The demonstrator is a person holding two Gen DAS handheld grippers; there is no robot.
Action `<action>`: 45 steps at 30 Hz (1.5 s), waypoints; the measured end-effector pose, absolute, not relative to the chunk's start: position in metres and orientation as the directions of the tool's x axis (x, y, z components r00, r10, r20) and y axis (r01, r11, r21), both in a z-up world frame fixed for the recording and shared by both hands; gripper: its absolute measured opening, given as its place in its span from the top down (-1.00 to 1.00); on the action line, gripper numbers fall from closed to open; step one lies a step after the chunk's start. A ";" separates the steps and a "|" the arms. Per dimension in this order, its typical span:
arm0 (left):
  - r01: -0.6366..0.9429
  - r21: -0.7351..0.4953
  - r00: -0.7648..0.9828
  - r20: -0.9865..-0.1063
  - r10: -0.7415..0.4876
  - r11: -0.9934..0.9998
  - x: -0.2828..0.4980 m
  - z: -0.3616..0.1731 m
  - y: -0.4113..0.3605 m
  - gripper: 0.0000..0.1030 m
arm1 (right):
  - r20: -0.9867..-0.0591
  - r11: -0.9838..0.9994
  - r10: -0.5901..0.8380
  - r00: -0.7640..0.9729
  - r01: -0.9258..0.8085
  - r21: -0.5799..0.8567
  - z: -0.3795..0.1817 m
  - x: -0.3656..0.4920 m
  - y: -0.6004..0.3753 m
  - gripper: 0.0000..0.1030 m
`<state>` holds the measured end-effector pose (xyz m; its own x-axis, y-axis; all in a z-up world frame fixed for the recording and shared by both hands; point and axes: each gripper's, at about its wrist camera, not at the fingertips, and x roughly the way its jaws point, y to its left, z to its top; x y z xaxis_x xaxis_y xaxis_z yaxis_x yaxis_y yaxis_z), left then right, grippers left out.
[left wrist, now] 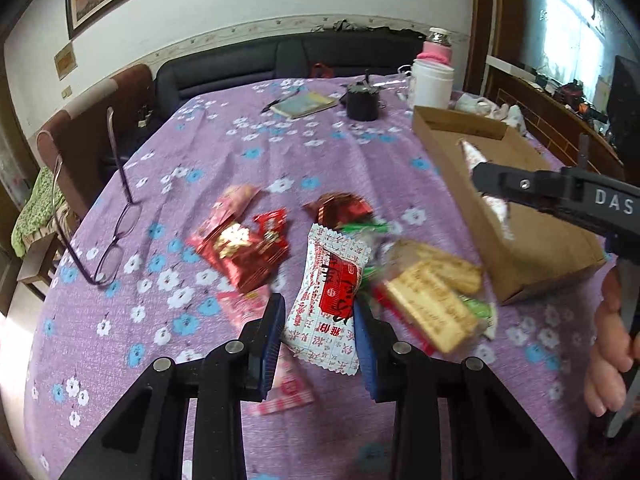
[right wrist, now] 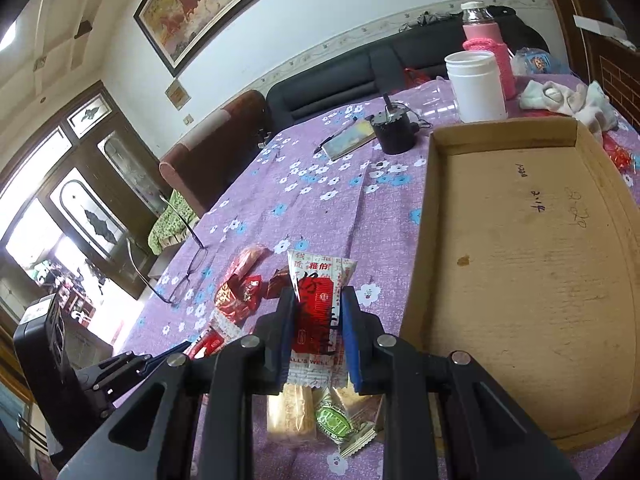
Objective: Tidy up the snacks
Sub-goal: 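Grasp a red-and-white candy packet with the left gripper while the right gripper carries its packet, then carry both candy packets over the cardboard tray and lower them inside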
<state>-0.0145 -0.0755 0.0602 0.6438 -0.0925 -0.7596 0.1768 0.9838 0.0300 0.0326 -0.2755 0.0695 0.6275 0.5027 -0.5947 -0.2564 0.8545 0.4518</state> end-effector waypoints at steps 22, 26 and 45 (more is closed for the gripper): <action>0.370 -0.060 0.607 -0.740 -0.290 0.927 0.039 0.097 -0.219 0.32 | -0.589 0.839 0.333 0.736 0.055 0.542 0.075 0.053 -0.409 0.55; 0.372 -0.087 0.573 -0.762 -0.302 0.924 0.063 0.083 -0.249 0.32 | -0.627 0.834 0.304 0.717 0.118 0.540 0.062 0.063 -0.429 0.55; 0.429 -0.059 0.517 -0.802 -0.298 0.902 0.063 0.027 -0.275 0.33 | -0.772 0.915 0.176 0.611 0.187 0.357 0.039 0.077 -0.404 0.54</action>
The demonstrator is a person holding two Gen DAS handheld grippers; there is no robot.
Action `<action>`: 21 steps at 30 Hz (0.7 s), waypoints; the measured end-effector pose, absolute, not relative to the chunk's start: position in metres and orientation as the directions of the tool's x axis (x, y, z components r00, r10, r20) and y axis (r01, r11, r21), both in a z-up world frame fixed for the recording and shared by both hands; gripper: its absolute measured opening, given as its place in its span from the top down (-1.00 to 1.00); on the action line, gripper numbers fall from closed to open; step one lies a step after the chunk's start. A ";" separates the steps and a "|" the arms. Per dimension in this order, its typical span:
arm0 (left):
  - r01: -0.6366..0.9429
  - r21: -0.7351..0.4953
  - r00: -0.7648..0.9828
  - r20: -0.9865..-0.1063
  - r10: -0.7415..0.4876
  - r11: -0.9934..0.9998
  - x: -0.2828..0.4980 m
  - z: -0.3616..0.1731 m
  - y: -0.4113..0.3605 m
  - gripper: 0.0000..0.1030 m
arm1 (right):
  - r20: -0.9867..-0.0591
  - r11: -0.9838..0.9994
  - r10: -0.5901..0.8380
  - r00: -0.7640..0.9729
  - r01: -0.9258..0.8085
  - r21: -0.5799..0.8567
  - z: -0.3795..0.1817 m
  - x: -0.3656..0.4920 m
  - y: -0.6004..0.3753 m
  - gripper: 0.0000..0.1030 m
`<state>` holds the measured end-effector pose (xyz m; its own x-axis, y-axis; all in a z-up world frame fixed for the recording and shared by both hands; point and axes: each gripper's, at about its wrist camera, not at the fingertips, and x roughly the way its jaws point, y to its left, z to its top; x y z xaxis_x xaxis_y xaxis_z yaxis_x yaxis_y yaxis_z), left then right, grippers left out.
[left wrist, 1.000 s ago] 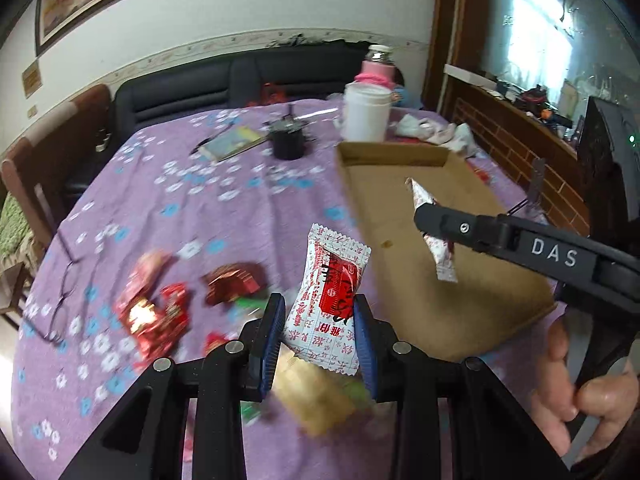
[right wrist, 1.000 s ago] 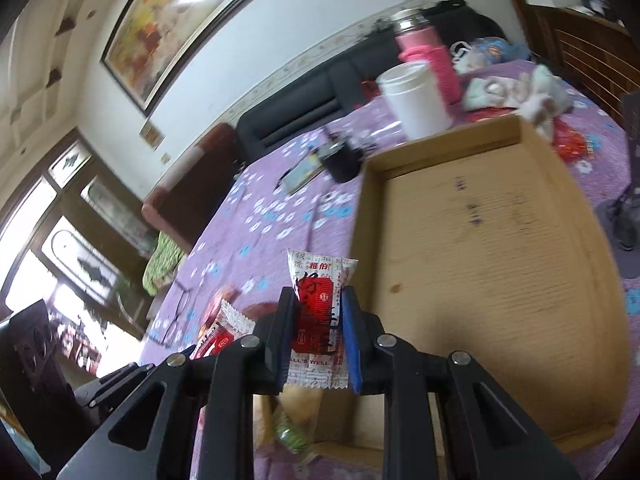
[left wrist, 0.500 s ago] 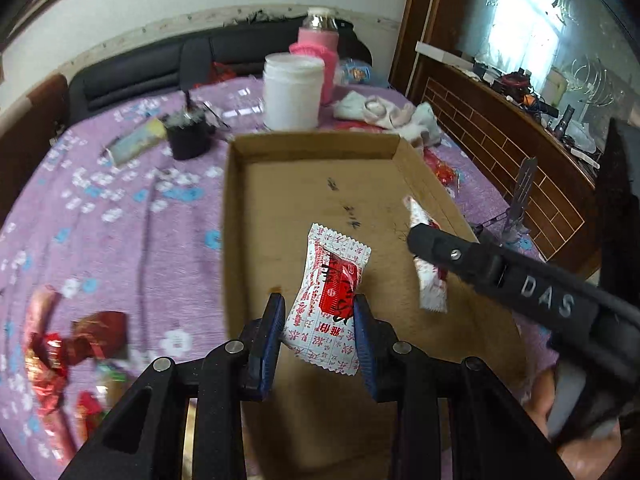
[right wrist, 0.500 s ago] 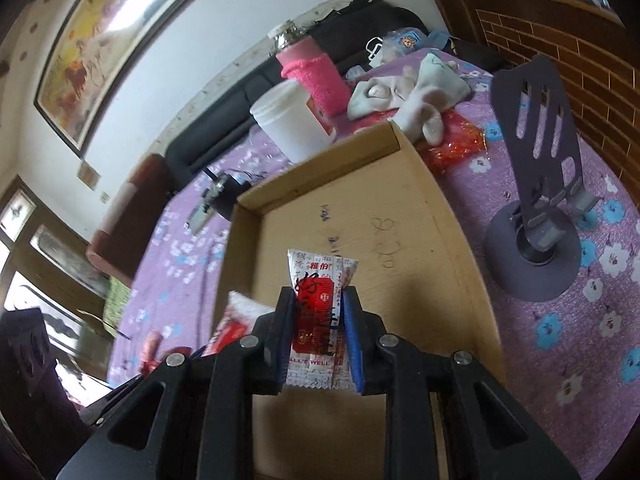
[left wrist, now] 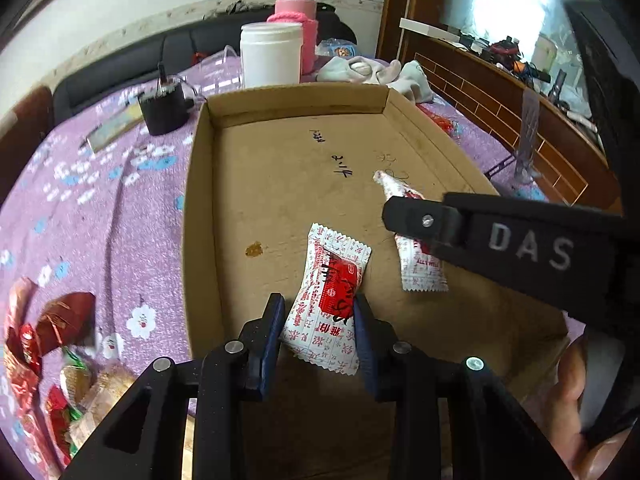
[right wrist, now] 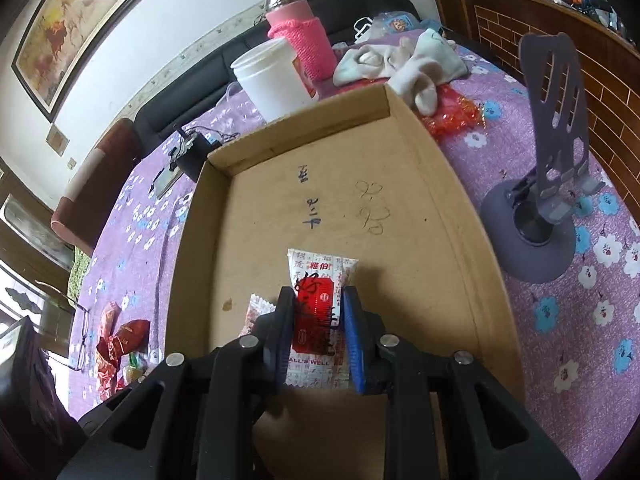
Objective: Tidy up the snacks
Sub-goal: 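Carry both candy packets over the cardboard tray and lower them inside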
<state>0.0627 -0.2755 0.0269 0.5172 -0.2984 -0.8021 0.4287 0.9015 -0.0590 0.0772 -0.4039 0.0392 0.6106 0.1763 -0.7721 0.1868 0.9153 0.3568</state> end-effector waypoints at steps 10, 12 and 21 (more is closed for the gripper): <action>0.422 -0.058 0.531 -0.793 -0.299 0.905 0.062 0.027 -0.271 0.33 | -0.785 0.917 0.164 0.597 0.201 0.345 0.035 0.079 -0.404 0.53; 0.422 -0.059 0.531 -0.793 -0.299 0.905 0.061 0.027 -0.271 0.32 | -0.788 0.917 0.165 0.594 0.202 0.345 0.033 0.080 -0.404 0.53; 0.427 -0.055 0.534 -0.791 -0.300 0.903 0.062 0.027 -0.272 0.28 | -0.796 0.920 0.167 0.582 0.199 0.339 0.029 0.082 -0.401 0.50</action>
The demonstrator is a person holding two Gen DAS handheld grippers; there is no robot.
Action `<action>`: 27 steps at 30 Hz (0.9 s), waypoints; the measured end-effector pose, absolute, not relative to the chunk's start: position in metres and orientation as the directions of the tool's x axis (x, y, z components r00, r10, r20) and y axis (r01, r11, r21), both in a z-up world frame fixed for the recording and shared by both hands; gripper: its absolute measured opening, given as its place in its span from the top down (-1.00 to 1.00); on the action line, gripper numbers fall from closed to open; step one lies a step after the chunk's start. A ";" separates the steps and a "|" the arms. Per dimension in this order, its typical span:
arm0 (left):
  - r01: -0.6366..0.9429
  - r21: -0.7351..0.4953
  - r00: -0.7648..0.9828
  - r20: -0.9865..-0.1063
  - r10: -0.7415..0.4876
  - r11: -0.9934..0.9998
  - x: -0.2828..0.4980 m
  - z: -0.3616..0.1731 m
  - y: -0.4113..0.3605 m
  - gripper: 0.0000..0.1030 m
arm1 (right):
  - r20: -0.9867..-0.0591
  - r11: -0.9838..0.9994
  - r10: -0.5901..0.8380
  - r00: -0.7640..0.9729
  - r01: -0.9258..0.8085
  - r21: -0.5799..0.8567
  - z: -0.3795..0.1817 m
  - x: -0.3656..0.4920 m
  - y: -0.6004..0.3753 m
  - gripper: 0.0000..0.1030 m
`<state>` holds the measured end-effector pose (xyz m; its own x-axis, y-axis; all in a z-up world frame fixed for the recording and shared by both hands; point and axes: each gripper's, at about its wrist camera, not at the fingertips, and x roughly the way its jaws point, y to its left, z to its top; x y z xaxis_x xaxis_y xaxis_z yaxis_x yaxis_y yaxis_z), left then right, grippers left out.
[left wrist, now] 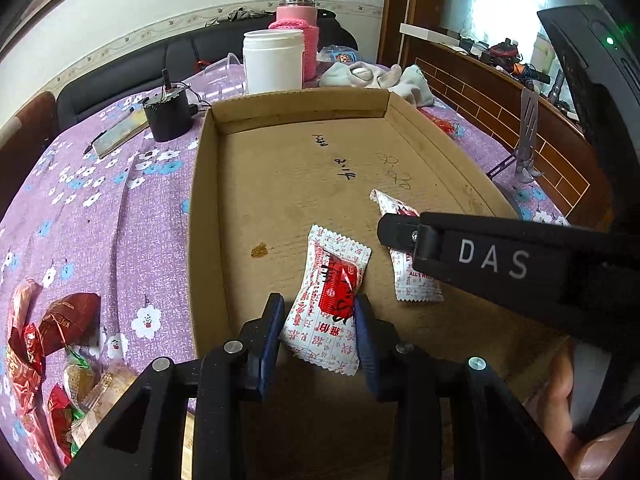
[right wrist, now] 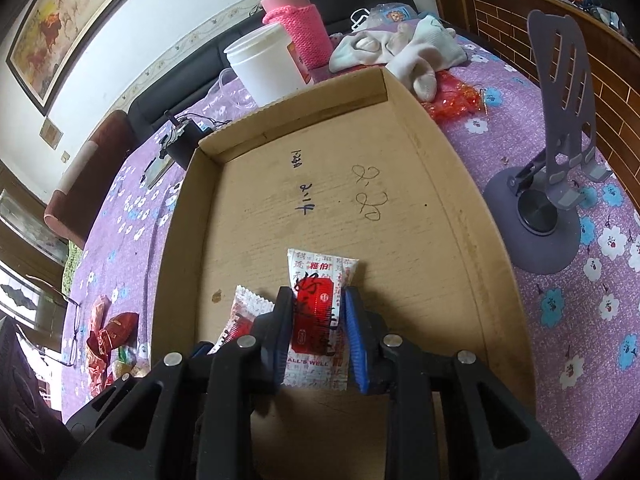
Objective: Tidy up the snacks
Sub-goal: 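Carry both candy packets over the cardboard tray and lower them inside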
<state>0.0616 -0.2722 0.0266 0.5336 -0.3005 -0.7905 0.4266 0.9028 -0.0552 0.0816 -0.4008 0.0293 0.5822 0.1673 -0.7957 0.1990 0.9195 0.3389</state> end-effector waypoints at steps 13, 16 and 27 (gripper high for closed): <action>0.430 -0.055 0.535 -0.789 -0.303 0.901 0.060 0.027 -0.273 0.27 | -0.804 0.926 0.140 0.578 0.211 0.312 0.028 0.082 -0.401 0.47; 0.432 -0.053 0.535 -0.788 -0.304 0.900 0.060 0.027 -0.273 0.27 | -0.803 0.922 0.147 0.577 0.215 0.323 0.028 0.081 -0.402 0.43; 0.423 -0.015 0.580 -0.763 -0.284 0.906 0.054 0.032 -0.273 0.27 | -0.775 0.912 0.150 0.614 0.218 0.349 0.038 0.072 -0.403 0.38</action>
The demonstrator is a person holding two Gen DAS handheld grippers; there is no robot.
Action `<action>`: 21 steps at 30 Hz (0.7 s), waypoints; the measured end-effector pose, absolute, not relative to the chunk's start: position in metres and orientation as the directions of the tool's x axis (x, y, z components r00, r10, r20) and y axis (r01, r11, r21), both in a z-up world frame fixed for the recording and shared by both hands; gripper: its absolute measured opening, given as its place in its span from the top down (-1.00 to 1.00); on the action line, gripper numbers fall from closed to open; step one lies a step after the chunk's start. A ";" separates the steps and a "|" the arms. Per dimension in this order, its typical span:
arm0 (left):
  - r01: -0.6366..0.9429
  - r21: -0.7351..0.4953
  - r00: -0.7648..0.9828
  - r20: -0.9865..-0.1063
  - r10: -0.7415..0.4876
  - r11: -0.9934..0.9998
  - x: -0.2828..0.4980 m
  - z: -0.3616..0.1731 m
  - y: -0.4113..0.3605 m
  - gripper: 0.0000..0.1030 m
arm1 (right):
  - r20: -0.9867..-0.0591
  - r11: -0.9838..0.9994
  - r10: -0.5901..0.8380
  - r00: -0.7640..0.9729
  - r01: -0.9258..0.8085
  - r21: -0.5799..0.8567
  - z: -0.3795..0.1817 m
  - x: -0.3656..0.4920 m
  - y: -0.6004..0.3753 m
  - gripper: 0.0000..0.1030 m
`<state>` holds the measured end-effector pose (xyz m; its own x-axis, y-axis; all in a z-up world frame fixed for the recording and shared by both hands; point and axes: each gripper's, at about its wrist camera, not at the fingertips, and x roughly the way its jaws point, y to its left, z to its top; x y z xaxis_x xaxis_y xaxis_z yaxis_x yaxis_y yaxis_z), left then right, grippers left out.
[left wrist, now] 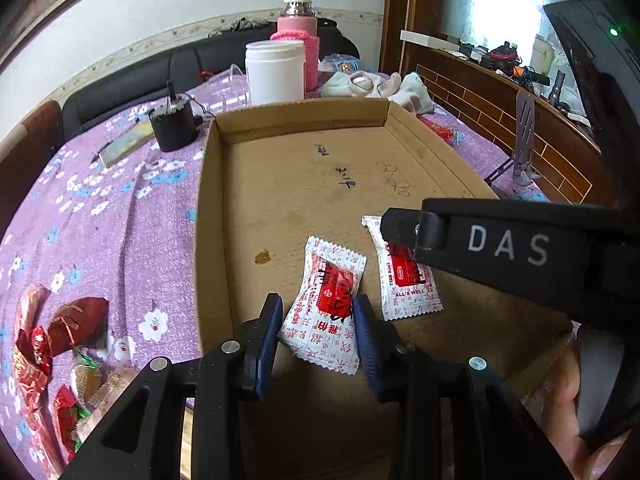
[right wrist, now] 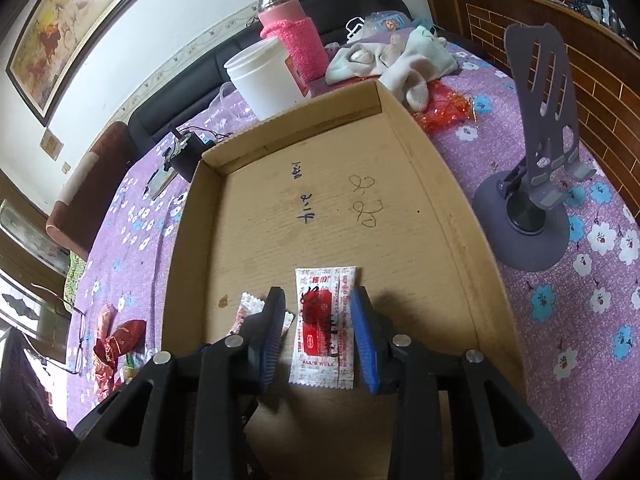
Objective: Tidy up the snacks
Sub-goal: 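Carry both candy packets over the cardboard tray and lower them inside, then open both grippers to release the candy packets into the tray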
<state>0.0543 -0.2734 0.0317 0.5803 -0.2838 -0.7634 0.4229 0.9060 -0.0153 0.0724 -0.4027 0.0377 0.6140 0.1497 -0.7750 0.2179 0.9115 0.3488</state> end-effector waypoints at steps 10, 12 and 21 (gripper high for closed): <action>0.403 0.076 0.675 -0.697 -0.241 0.912 0.043 0.042 -0.276 0.26 | -0.771 0.913 0.139 0.621 0.221 0.343 0.038 0.071 -0.402 0.37; 0.399 0.087 0.689 -0.685 -0.236 0.913 0.042 0.044 -0.276 0.26 | -0.771 0.913 0.137 0.621 0.223 0.342 0.038 0.071 -0.402 0.37; 0.392 0.125 0.725 -0.652 -0.222 0.912 0.036 0.048 -0.279 0.26 | -0.769 0.916 0.136 0.624 0.216 0.337 0.040 0.071 -0.400 0.37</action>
